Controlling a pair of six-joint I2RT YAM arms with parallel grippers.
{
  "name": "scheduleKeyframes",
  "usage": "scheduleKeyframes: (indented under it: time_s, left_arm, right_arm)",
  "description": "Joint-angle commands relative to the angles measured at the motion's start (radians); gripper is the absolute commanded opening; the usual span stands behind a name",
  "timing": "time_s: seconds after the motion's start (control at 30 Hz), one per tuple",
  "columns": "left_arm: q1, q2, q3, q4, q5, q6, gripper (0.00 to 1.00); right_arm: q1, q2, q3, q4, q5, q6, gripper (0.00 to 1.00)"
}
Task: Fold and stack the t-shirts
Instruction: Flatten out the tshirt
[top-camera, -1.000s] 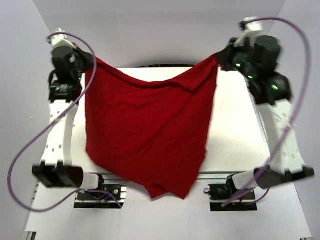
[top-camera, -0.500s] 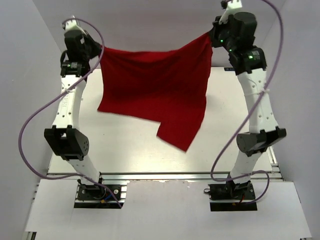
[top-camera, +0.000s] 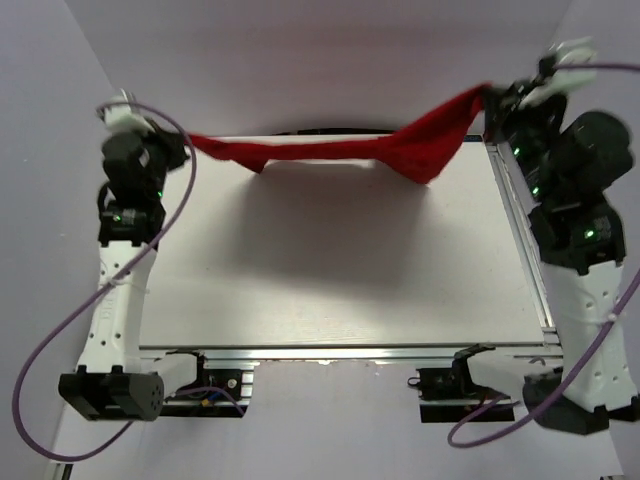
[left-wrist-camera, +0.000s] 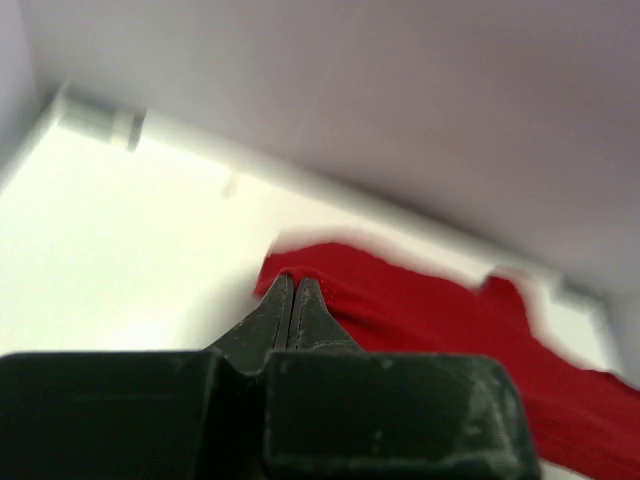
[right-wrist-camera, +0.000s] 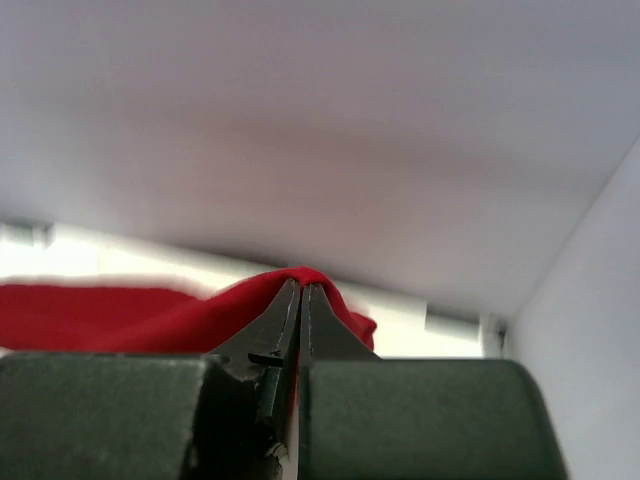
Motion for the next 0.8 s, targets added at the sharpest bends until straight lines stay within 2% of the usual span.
scheduleKeyframes:
  time_s: [0.0,0.03,0.17,0.4,0.53,0.63,0.77]
  left_arm:
    - [0.006,-0.007,-0.337,0.042,-0.029,-0.012,0.0]
    - [0.006,-0.018,-0.399,0.062,-0.024,-0.023,0.0]
    - [0.006,-0.071,-0.617,0.121,-0.017,-0.075,0.0]
    - [0.006,-0.166,-0.829,0.151,0.023,-0.148,0.0]
    - [0.006,-0.176,-0.865,0.118,-0.006,-0.181,0.0]
    - [0.006,-0.248,-0.869,0.092,-0.035,-0.196,0.0]
    - [0.006,-0.376,-0.831,-0.037,-0.089,-0.191,0.0]
  right_arm:
    - [0.008,-0.08,-0.27,-0.019,0.013,0.03,0.0]
    - [0.008,-0.143,-0.405,-0.057,-0.001,0.058,0.0]
    - [0.006,-0.315,-0.689,-0.146,0.013,0.138,0.0]
    - [0.008,-0.493,-0.921,-0.355,-0.002,0.32,0.0]
    - [0.011,-0.504,-0.871,-0.435,0.018,0.363,0.0]
    - [0.011,-0.496,-0.811,-0.527,0.005,0.398,0.0]
    - [0.011,-0.506,-0.725,-0.657,0.004,0.486,0.0]
